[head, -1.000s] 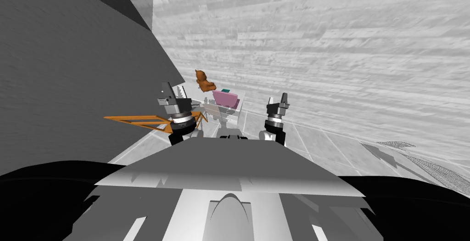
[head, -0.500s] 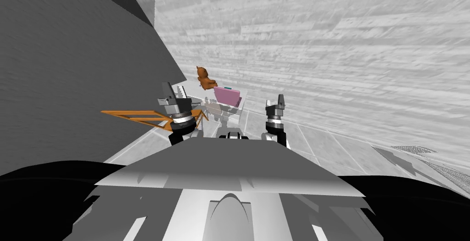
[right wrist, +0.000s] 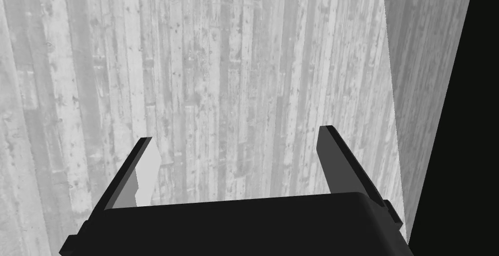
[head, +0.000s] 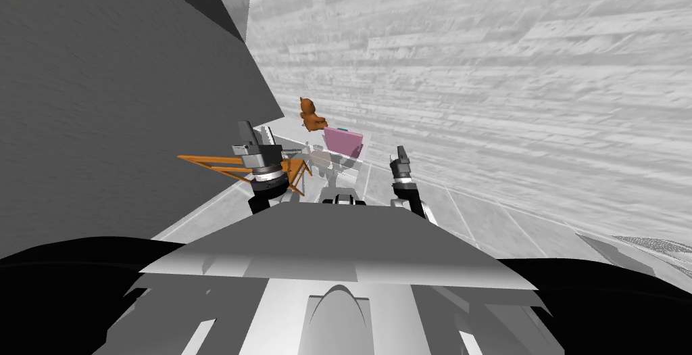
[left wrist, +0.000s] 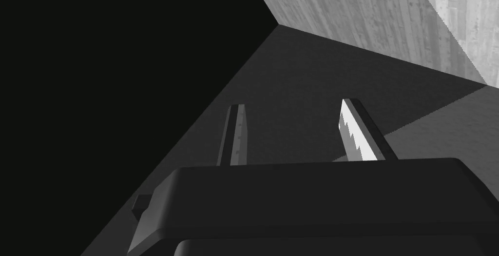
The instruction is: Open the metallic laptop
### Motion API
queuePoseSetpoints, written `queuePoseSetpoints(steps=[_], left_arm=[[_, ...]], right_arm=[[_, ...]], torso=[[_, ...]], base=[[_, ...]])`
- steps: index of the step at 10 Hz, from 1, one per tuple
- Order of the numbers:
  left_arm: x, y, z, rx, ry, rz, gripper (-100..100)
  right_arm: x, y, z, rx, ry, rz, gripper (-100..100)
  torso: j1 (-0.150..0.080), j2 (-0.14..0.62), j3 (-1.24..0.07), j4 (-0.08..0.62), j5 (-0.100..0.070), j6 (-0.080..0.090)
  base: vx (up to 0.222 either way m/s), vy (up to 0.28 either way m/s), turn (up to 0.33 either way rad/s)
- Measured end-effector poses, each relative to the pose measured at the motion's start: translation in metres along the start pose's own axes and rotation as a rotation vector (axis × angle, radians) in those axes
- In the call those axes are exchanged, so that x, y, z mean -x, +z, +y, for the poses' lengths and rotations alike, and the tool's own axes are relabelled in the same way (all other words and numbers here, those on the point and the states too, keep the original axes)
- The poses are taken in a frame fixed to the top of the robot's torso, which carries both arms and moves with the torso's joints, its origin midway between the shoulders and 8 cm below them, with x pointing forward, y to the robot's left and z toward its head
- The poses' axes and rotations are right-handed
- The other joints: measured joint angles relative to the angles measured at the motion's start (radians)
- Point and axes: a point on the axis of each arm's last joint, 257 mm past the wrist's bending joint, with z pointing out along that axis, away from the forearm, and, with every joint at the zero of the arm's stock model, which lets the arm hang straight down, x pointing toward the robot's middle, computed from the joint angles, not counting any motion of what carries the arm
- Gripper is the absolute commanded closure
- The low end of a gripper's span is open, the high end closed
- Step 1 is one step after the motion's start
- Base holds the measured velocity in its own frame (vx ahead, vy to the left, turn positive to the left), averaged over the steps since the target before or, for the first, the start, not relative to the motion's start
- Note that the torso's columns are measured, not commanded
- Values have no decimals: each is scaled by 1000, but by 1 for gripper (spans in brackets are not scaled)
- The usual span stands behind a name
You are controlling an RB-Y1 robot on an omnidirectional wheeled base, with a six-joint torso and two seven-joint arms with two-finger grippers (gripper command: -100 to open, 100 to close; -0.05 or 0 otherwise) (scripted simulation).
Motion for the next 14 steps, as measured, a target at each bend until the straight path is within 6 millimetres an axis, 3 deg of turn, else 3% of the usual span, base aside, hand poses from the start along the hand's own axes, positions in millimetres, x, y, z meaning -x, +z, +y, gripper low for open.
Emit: queuePoseSetpoints(steps=[2,4,9,13,14], left_arm=[[0,0,0,0,0,0,0],[0,0,0,0,0,0,0],[0,0,0,0,0,0,0],[0,0,0,0,0,0,0],[0,0,0,0,0,0,0]], right_arm=[[2,-14,-30,-81,-128,49,-100],[5,-21,-45,-130,-205,76,-100],[31,-50,-104,-308,-499,175,-100],[76,-93,-163,-488,-806,278,-100],[84,-96,-167,-507,-848,292,-100]], torso=[[0,-1,0,0,0,0],[-3,-1,0,0,-1,0],[-3,0,0,0,-1,0],[-1,-1,-1,0,0,0],[-4,0,0,0,-1,0]], base=[[3,102,110],[14,91,126],[10,106,151],[26,128,161],[25,80,106]])
